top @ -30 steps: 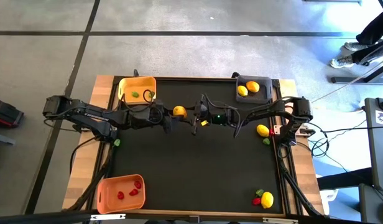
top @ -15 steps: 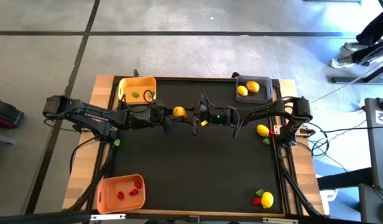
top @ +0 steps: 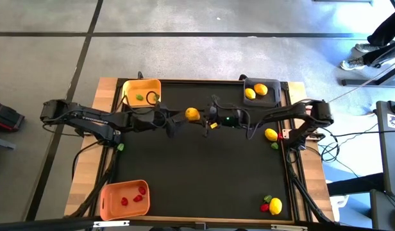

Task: Sort produce into baskets
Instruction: Put the yellow lemon into the black bin

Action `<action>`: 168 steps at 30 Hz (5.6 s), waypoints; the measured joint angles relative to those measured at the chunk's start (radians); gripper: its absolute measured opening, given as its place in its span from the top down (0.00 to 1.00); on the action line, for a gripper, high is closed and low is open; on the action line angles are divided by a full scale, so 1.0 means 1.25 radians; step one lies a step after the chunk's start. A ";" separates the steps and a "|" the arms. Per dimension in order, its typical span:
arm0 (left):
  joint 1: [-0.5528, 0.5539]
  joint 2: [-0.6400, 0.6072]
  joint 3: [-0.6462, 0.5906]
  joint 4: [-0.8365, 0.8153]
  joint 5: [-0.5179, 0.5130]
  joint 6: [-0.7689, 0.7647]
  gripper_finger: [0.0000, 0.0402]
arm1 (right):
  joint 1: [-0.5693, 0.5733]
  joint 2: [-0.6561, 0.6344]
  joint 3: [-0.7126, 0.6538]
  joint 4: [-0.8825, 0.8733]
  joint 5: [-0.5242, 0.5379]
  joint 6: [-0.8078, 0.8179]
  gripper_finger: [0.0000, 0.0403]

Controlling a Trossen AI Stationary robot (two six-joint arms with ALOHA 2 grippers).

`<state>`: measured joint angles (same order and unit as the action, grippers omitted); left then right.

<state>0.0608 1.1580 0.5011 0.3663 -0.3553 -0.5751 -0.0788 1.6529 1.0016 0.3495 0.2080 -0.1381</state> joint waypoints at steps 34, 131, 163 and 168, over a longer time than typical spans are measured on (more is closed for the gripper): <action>-0.002 0.000 0.000 -0.059 0.002 -0.002 0.18 | -0.219 -0.249 0.000 -0.527 0.011 0.029 0.62; -0.015 0.004 -0.001 -0.058 -0.002 -0.008 0.18 | -0.556 -0.367 -0.068 -0.729 -0.112 0.087 0.37; -0.016 0.007 -0.001 -0.054 -0.007 0.083 0.18 | -0.150 -0.391 -0.067 -1.022 -0.193 0.189 0.37; -0.016 0.007 -0.001 -0.054 -0.007 0.088 0.18 | -0.151 -0.393 -0.067 -1.121 -0.132 0.207 0.37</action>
<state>0.0410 1.1664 0.5003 0.2986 -0.3641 -0.4651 -0.2676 1.1616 0.9173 -1.0515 0.0424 0.1205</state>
